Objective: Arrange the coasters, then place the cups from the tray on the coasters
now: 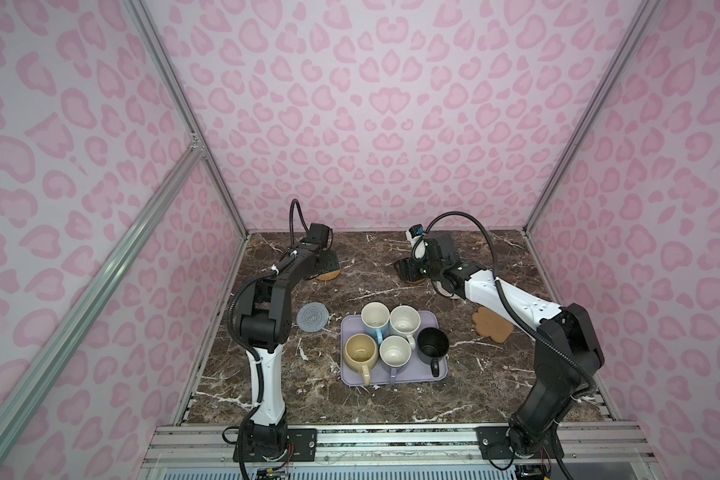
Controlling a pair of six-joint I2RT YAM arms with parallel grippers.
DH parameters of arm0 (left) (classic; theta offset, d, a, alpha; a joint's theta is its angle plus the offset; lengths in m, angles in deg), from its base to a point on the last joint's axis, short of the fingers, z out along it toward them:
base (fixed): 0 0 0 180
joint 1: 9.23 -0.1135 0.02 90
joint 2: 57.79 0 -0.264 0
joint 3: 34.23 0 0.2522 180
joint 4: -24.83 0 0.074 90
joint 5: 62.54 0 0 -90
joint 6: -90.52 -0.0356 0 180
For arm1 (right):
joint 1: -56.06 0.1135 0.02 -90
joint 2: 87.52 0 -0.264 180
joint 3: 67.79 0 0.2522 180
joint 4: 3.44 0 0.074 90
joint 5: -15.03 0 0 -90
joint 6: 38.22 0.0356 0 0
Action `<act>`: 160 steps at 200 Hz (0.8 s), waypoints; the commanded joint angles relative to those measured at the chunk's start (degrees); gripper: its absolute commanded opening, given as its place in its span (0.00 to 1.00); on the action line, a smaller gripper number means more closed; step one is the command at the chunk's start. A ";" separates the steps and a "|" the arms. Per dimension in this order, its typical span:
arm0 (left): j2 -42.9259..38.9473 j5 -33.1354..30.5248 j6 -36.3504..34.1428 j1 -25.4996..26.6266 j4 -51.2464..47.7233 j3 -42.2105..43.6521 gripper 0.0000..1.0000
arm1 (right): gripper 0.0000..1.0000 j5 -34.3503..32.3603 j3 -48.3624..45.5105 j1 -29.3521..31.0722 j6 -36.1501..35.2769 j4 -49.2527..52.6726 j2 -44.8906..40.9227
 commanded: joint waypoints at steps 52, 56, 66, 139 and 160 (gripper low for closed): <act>10.81 -5.63 0.92 0.04 -11.89 -12.21 0.82 | 0.81 2.01 -0.08 0.84 -0.64 1.01 2.11; 10.98 -5.21 0.74 0.19 -11.54 -12.32 0.82 | 0.80 1.86 -0.21 0.85 -0.60 0.96 2.03; 11.63 -4.16 0.76 0.06 -11.23 -12.92 0.79 | 0.79 1.61 -0.87 0.83 -0.26 0.52 1.74; 4.36 -1.84 1.90 0.31 -8.53 -1.99 0.71 | 0.78 1.33 -5.08 0.81 1.35 -1.16 -1.00; 3.12 -0.94 2.12 0.35 -8.84 -0.24 0.70 | 0.78 1.75 -5.98 0.88 1.89 -1.68 -1.84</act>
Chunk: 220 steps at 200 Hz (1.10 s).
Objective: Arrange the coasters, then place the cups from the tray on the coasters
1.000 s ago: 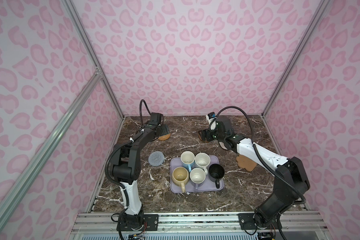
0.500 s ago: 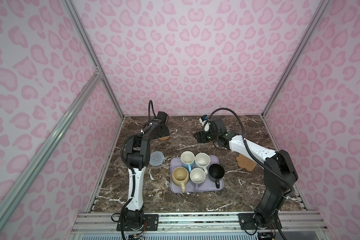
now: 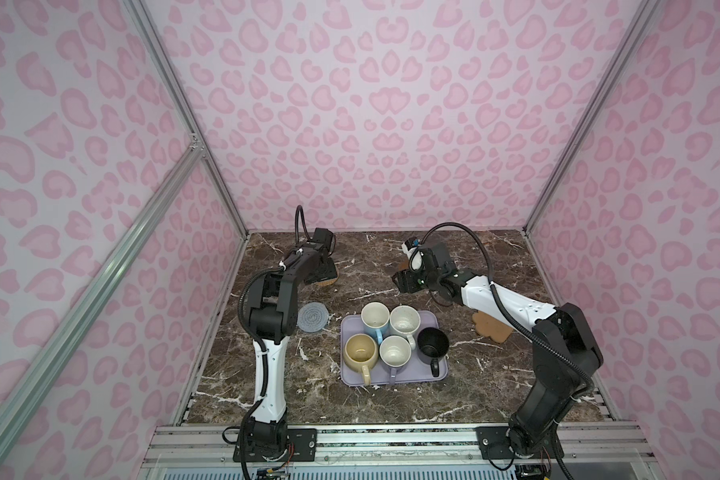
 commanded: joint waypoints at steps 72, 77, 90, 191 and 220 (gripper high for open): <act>-2.77 3.99 0.79 0.19 1.38 3.42 0.76 | 0.78 -0.70 -2.00 0.22 1.41 -2.58 -2.53; -2.67 4.31 0.60 0.11 1.61 3.07 0.77 | 0.78 -0.73 -1.99 0.20 1.41 -2.50 -2.54; -2.59 4.39 0.30 -0.04 2.11 2.26 0.78 | 0.78 -0.90 -1.92 0.18 1.28 -2.07 -2.54; -29.56 9.03 1.87 -0.03 8.19 25.58 0.90 | 0.99 -2.88 -2.82 3.25 -1.33 3.84 -7.85; -36.09 8.42 2.85 0.47 8.56 36.21 0.88 | 0.99 -4.94 -2.09 6.47 -3.61 6.36 -8.09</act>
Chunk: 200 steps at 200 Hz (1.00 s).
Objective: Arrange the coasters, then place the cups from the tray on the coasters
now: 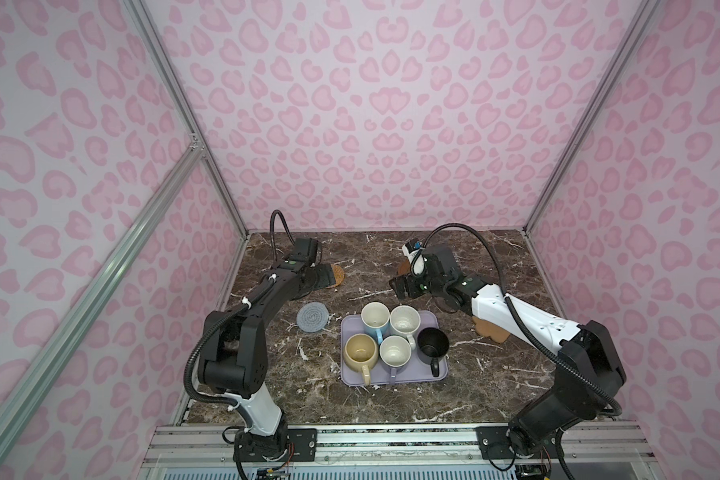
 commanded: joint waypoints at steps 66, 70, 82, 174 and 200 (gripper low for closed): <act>-2.28 5.56 0.56 0.81 4.50 15.48 0.78 | 0.99 -4.91 0.13 4.77 -2.02 2.99 0.85; -1.91 5.67 0.52 0.88 4.63 15.59 0.78 | 0.99 -5.00 -0.04 4.75 -1.94 2.95 0.80; -1.36 5.89 0.76 1.52 5.66 16.03 0.76 | 0.99 -5.25 -0.10 4.75 -2.00 3.13 0.71; 8.15 8.72 2.88 8.97 8.53 8.65 0.71 | 0.99 -10.06 -2.70 4.66 -2.80 1.82 -2.82; 10.82 9.84 3.41 10.56 7.18 3.87 0.70 | 0.99 -10.46 -2.92 4.35 -2.82 1.56 -2.89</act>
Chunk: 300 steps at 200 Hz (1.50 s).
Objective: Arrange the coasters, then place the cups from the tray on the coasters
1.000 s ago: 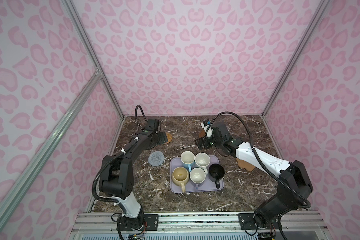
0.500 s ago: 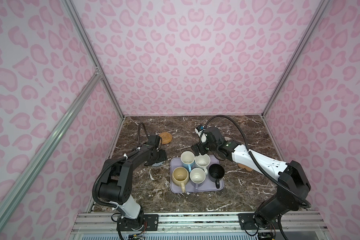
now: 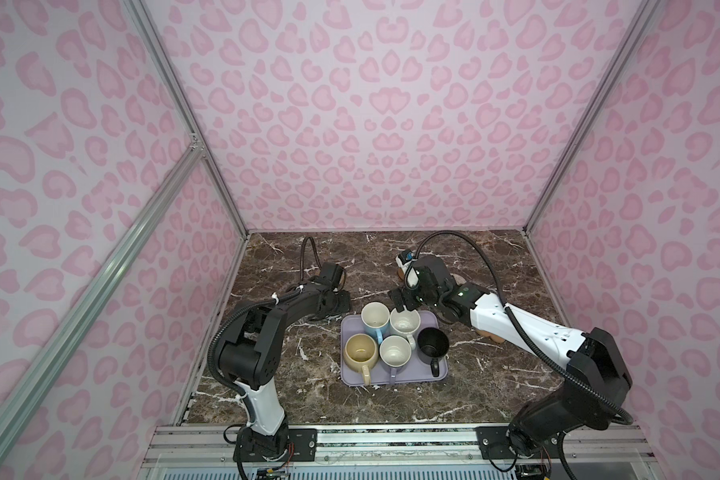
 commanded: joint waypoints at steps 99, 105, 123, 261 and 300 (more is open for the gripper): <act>11.98 9.15 2.68 3.46 -1.64 -13.71 0.67 | 0.97 -2.70 -2.79 -1.55 -0.24 -1.59 -1.65; 12.63 8.81 2.68 3.46 -1.88 -15.20 0.67 | 0.97 -2.62 -2.90 -1.70 -0.24 -1.68 -1.65; 15.34 7.58 2.74 3.44 -2.97 -18.50 0.68 | 0.97 -2.60 -2.88 -1.96 -0.24 -1.72 -1.43; 24.71 3.99 3.64 3.32 -6.34 -32.52 0.69 | 0.97 -0.26 -2.20 -6.31 0.55 -3.19 1.64; 21.31 5.51 3.15 3.28 -4.57 -31.35 0.76 | 0.97 -0.32 -1.17 -6.80 0.59 -3.34 2.74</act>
